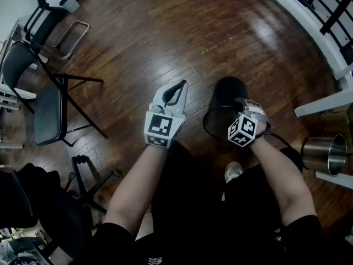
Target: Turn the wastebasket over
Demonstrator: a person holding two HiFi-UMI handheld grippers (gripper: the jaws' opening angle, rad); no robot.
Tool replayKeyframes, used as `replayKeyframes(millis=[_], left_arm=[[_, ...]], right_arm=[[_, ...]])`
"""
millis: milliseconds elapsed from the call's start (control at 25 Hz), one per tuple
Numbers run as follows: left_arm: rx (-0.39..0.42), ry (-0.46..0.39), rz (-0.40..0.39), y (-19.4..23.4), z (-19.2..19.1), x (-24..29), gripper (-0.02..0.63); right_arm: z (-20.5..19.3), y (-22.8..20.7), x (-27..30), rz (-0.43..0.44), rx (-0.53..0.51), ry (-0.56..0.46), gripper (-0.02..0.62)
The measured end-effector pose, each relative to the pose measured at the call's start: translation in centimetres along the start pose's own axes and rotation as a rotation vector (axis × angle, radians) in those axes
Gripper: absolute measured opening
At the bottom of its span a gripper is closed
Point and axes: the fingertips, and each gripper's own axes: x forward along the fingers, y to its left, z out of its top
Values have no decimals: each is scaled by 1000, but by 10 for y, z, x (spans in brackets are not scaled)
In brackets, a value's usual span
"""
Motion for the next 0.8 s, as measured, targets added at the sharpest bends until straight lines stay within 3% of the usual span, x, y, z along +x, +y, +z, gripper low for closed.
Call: replayKeyframes(millis=[200, 520, 680, 800], left_arm=[[-19, -22, -2, -3, 4, 3, 0], [-41, -22, 2, -7, 2, 4, 0], [-47, -11, 10, -5, -3, 0, 0], [-49, -1, 15, -3, -7, -2, 0]], right_arm=[[11, 58, -13, 41, -16, -51, 86], [9, 154, -12, 158, -109, -52, 200], [14, 175, -11, 210, -205, -70, 220], [19, 181, -12, 221, -221, -85, 222]])
